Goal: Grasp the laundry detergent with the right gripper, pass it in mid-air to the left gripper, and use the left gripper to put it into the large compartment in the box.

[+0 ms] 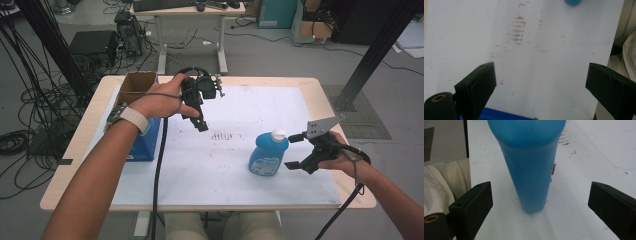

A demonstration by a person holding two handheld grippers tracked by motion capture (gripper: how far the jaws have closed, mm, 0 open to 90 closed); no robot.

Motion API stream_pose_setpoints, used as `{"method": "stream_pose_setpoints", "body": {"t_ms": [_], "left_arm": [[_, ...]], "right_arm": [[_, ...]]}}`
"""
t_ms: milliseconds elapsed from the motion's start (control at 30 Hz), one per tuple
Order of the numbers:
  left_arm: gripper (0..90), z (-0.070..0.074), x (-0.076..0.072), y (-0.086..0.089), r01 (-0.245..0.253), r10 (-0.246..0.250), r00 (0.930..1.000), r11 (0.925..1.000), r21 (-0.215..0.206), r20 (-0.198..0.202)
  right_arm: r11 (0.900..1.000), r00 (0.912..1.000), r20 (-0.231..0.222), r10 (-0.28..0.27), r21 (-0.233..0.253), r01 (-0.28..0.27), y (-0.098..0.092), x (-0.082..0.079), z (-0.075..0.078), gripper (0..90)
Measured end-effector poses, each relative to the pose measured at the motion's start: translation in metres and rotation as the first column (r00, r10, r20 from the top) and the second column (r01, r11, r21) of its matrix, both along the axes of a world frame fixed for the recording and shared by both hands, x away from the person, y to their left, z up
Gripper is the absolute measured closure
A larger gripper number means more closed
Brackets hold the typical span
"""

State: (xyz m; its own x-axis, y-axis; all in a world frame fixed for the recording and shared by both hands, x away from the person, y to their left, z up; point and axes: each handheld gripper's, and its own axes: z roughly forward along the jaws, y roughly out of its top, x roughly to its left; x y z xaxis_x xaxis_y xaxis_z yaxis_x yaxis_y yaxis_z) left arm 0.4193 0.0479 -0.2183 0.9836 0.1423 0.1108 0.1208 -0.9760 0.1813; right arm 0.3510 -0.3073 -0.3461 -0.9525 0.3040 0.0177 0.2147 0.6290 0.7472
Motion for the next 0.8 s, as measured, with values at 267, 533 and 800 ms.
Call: {"method": "stream_pose_setpoints", "body": {"t_ms": [267, 533, 800], "left_arm": [[10.0, 0.0003, -0.0001, 0.0006, 0.0, 0.0, 1.0, 1.0, 0.0, 0.002], [10.0, 0.0011, -0.0003, 0.0021, -0.005, 0.005, 1.0, 1.0, -0.002, 0.001], [10.0, 0.0014, -0.001, 0.0025, -0.009, 0.009, 1.0, 1.0, -0.004, 0.002]], "right_arm": [[1.0, 0.9999, 0.013, 0.01, 0.026, -0.01, 0.0008, 0.0001, -0.0056, 5.9], [0.999, 0.9997, 0.022, 0.005, 0.052, -0.006, 0.0007, -0.0007, -0.0077, 5.9], [0.998, 0.9995, 0.03, 0.01, 0.065, -0.012, 0.0018, -0.0007, -0.0096, 5.9]]}}
